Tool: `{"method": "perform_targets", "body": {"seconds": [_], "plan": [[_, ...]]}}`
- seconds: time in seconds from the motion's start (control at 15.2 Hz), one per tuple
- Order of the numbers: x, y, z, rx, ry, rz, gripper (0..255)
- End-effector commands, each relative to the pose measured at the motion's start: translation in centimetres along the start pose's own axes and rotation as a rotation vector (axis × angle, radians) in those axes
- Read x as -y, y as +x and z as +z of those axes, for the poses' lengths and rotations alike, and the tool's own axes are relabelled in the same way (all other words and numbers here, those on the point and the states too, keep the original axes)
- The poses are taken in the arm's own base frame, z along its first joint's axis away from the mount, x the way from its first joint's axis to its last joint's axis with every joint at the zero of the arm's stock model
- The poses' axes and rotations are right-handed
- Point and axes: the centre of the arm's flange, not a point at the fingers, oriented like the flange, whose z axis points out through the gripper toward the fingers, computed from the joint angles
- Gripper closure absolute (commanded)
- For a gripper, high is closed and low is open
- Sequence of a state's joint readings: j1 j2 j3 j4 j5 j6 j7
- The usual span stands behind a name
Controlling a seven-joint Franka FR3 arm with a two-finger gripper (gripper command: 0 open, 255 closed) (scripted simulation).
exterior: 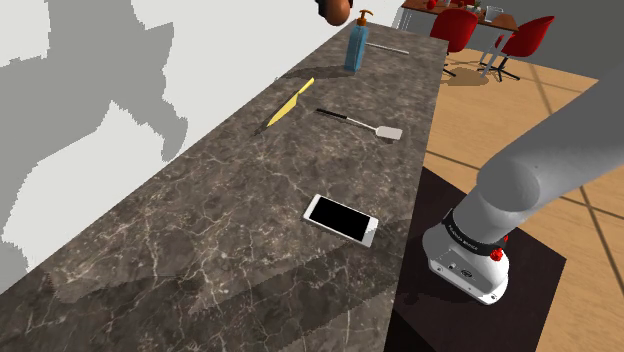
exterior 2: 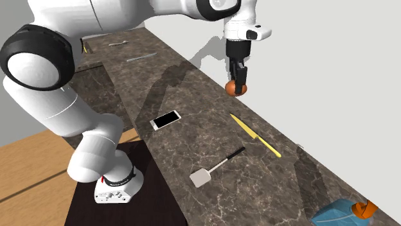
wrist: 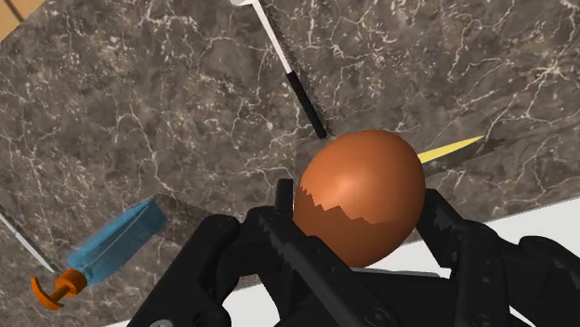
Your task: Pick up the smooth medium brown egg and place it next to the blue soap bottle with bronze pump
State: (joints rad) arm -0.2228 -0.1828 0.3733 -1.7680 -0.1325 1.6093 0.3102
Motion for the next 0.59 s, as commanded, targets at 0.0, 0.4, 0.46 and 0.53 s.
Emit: {"method": "perform_targets", "body": {"seconds": [0.0,0.4,0.46,0.53], "plan": [[-2.6,0.8,0.5,0.000,0.000,-0.001,255],[-10.0,3.1,2.0,0.000,0.000,-0.001,255],[-11.3,3.4,2.3,0.000,0.000,-0.001,255],[-12.5,3.8,2.6,0.000,0.000,-0.001,255]]}}
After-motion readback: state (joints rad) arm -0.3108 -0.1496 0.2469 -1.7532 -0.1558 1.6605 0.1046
